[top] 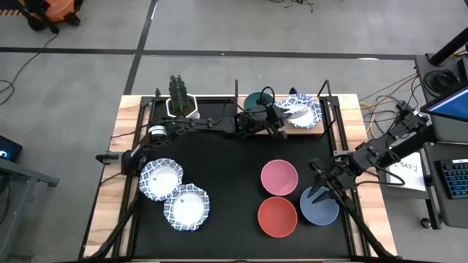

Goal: Place and stack bowls onto a shelf
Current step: Stack the blue patterned bowl on top of the blue patterned bowl on the shelf

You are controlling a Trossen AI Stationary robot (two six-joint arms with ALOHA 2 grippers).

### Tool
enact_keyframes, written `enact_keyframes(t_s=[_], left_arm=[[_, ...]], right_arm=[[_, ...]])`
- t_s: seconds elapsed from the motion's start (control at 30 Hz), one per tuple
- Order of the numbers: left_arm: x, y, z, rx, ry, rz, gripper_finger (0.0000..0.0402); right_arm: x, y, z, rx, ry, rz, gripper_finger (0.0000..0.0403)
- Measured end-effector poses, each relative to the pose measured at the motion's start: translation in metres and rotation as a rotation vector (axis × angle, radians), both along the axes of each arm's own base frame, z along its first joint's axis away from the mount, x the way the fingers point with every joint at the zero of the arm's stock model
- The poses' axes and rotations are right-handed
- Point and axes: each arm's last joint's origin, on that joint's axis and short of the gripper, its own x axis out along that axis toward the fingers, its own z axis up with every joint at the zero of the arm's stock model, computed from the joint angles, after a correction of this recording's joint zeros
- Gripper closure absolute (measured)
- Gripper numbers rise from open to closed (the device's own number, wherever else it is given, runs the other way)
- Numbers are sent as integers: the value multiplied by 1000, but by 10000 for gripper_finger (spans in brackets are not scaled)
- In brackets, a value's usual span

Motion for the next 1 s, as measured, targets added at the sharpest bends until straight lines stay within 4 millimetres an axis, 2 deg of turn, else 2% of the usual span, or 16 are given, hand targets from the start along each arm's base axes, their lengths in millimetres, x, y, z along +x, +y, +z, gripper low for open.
enact_keyframes(t_s=[0.17, 0.63, 1.0], left_arm=[[0, 1, 0, 0, -2, 3, 308], [-1, 2, -3, -39, 9, 8, 218], [-1, 2, -4, -52, 17, 9, 173]], right_arm=[[0, 0, 0, 3, 2, -1, 314], [0, 0, 0, 21, 21, -1, 314], [0, 0, -1, 19, 27, -2, 314]])
